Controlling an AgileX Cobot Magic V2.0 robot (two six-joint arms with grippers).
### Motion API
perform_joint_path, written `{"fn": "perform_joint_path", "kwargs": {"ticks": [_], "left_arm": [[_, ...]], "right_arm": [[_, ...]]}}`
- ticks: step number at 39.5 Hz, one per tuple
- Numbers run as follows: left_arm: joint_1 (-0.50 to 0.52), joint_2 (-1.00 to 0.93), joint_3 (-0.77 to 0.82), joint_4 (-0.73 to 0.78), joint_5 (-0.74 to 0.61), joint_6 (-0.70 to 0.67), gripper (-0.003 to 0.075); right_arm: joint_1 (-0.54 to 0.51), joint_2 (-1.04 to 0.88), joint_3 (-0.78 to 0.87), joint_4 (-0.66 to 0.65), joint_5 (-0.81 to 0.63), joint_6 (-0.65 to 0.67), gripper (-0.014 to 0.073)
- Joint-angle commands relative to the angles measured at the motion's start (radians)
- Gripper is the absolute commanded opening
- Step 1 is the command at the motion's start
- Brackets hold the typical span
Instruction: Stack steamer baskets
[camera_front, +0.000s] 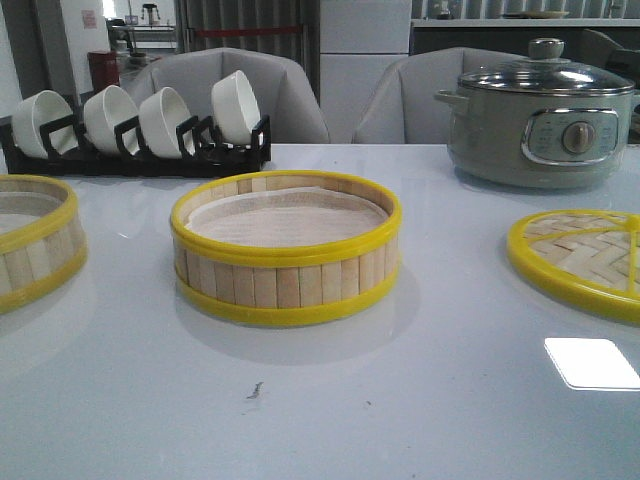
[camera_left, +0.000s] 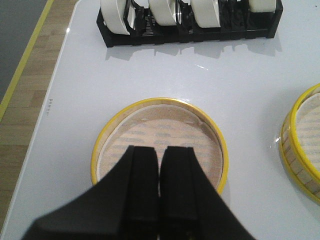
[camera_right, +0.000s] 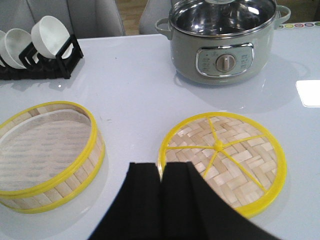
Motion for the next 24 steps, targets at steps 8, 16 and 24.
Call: {"fn": "perform_joint_path", "kwargs": {"ticks": [8,16,24], "left_arm": [[-0.005,-0.017,-0.036,-0.003,-0.072,-0.003,0.0087],[-0.005,-0.014,-0.036,-0.003,-0.083,-0.003,0.0087],[-0.005,-0.01,-0.036,-0.003,-0.079,-0.003,0.0087]], "right_arm": [[-0.004,0.046,-0.063,-0.018,-0.14,-0.014,0.0057],[-0.004,0.046,-0.063,-0.017,-0.142,-0.014,0.0057],[-0.004,0.049,-0.063,-0.017,-0.124,-0.014,0.0149]]}}
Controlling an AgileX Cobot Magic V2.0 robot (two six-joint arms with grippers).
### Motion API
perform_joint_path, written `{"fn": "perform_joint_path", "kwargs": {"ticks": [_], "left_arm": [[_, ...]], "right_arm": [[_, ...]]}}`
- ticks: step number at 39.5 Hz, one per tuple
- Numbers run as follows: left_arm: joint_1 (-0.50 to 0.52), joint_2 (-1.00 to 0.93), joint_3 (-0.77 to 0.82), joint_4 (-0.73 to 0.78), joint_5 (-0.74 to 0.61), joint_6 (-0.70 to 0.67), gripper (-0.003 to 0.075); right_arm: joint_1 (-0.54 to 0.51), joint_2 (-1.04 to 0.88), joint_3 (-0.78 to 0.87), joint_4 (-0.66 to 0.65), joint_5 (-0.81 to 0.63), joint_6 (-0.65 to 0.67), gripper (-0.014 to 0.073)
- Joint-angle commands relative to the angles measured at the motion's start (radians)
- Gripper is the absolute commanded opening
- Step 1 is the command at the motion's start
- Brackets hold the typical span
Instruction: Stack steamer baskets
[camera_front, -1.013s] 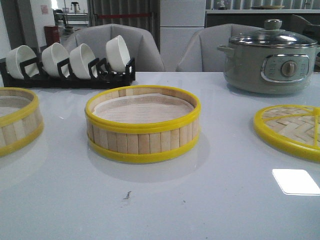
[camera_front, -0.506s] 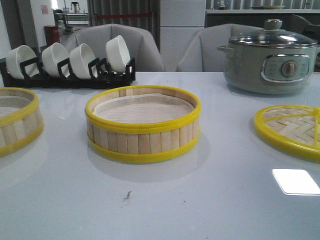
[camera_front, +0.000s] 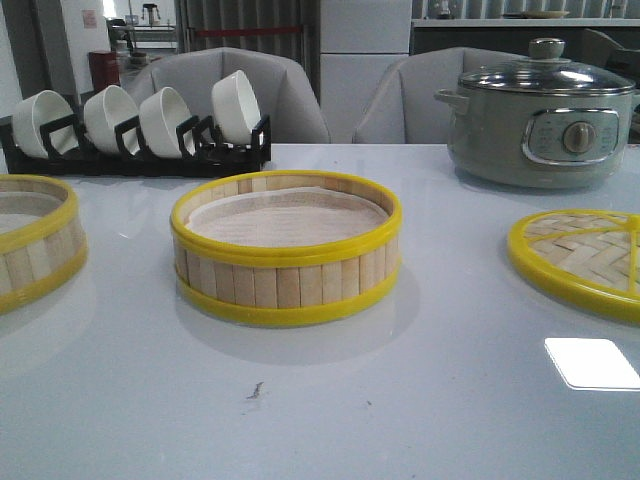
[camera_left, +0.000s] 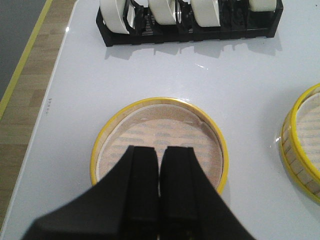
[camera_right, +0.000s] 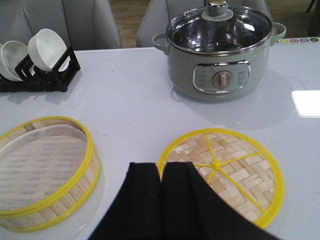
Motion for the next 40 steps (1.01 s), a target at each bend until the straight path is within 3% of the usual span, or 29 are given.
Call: {"fn": "perform_joint_path", "kwargs": {"ticks": [1,5,7,23,40], "left_arm": [[-0.005,-0.016,-0.036,-0.002,-0.076,-0.003,0.0087],[-0.005,-0.016,-0.036,-0.002,-0.076,-0.003,0.0087],[-0.005,-0.016,-0.036,-0.002,-0.076,0.007,0.0087],[-0.027,0.012,-0.036,-0.066,-0.04,0.043,0.0087],[-0.082,0.074,-0.034,-0.059,-0.028,0.043,0.0087]], "right_arm": [[-0.004,0.01,-0.04,-0.008,-0.062,-0.014,0.0208],[-0.004,0.031,-0.04,-0.009,-0.043,-0.014,0.0442],[-0.004,0.042,-0.04,-0.009,-0.034,-0.014,0.0496],[-0.004,0.079,-0.045,-0.013,-0.082,-0.014,0.0496],[-0.005,0.342,-0.208,-0.069,-0.056,-0.014,0.0496]]}}
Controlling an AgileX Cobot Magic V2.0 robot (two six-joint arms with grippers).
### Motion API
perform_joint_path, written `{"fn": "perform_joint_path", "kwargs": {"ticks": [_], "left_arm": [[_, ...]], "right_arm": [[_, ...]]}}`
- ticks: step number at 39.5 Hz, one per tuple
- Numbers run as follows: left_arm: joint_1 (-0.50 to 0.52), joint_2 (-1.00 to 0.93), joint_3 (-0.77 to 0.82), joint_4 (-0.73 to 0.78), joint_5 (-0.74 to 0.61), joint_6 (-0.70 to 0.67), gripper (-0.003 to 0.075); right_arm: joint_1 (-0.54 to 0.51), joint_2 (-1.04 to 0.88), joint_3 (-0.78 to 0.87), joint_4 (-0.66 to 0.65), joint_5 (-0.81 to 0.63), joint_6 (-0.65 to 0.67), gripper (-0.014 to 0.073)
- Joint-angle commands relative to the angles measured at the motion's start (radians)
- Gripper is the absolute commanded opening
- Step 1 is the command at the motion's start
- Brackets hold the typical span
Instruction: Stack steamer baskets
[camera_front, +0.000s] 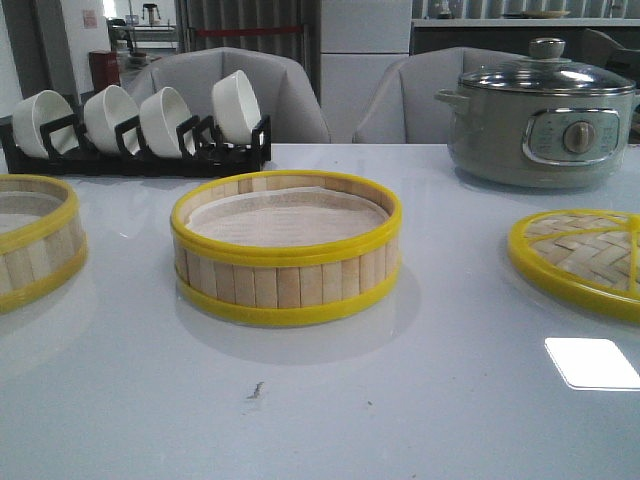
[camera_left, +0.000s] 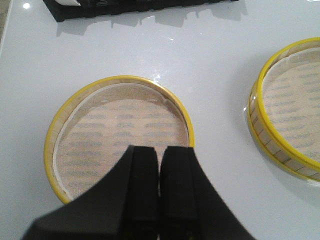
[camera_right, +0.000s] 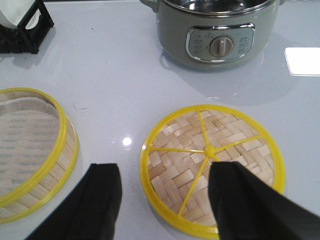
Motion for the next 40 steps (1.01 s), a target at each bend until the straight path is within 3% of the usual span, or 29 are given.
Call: {"fn": "perform_joint_path", "kwargs": {"ticks": [1,7,12,15,24,40], "left_arm": [[-0.007,-0.01,-0.034,0.008,-0.055,0.0,0.0087],[-0.007,0.016,-0.034,0.004,-0.055,0.003,0.0087],[-0.007,0.034,-0.034,-0.071,-0.067,0.088,0.0087],[-0.007,0.051,-0.034,-0.105,-0.079,0.106,0.0123],[-0.007,0.147,-0.034,-0.105,-0.131,0.104,0.0477],[-0.007,0.394,-0.043,-0.215,-0.23,0.104,0.044]], "right_arm": [[-0.005,0.046,-0.079,-0.02,-0.057,-0.014,0.0496],[-0.005,0.111,-0.128,-0.02,-0.029,-0.014,0.0496],[-0.005,0.137,-0.134,-0.02,-0.028,-0.014,0.0496],[-0.005,0.143,-0.134,-0.02,-0.029,-0.014,0.0496],[-0.005,0.143,-0.134,-0.02,-0.038,-0.014,0.0496],[-0.005,0.143,-0.134,-0.02,-0.037,-0.014,0.0496]]}}
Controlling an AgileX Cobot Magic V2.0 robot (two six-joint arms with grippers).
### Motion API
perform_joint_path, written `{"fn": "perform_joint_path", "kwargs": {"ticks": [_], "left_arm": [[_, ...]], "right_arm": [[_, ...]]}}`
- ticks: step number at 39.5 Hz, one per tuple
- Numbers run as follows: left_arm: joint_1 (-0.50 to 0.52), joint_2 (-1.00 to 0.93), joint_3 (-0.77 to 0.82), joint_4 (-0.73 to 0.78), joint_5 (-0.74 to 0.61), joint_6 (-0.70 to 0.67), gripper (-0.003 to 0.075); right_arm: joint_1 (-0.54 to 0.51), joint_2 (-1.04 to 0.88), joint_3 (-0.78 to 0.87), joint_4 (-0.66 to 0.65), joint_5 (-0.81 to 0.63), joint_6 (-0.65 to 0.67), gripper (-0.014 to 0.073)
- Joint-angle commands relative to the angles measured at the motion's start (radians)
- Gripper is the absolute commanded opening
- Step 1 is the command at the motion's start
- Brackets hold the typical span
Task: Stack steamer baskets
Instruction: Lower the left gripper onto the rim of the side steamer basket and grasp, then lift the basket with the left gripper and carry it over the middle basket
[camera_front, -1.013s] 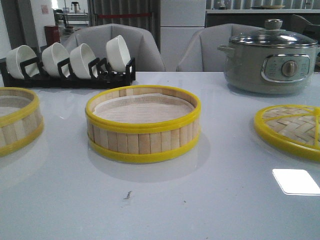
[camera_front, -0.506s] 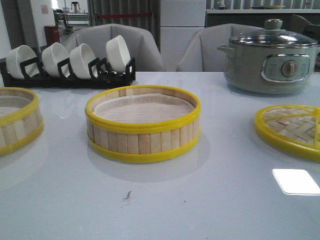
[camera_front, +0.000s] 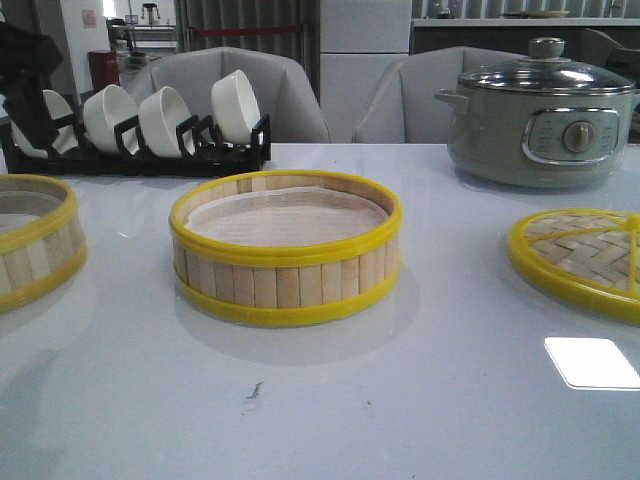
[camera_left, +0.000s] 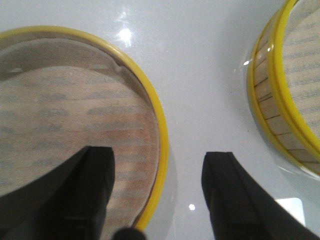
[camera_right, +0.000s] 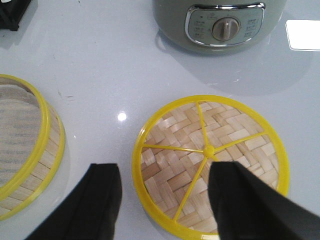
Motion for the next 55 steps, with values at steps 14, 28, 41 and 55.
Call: {"fn": "perform_joint_path", "kwargs": {"ticks": [14,28,41,55], "left_arm": [[-0.005,0.1,-0.039,-0.052,-0.137,0.0,0.044],[-0.005,0.159,-0.039,-0.063,-0.131,-0.002,0.0401],[-0.017,0.159,-0.071,-0.063,-0.111,-0.019,0.0089],[-0.185,0.151,-0.331,-0.025,-0.016,-0.038,0.0094]], "right_arm": [[-0.005,-0.02,-0.037,-0.003,-0.07,-0.012,0.0496],[-0.005,-0.02,-0.037,-0.003,-0.071,-0.012,0.0496],[-0.005,-0.02,-0.037,-0.003,-0.073,-0.012,0.0496],[-0.005,-0.02,-0.037,-0.003,-0.076,-0.012,0.0496]]}}
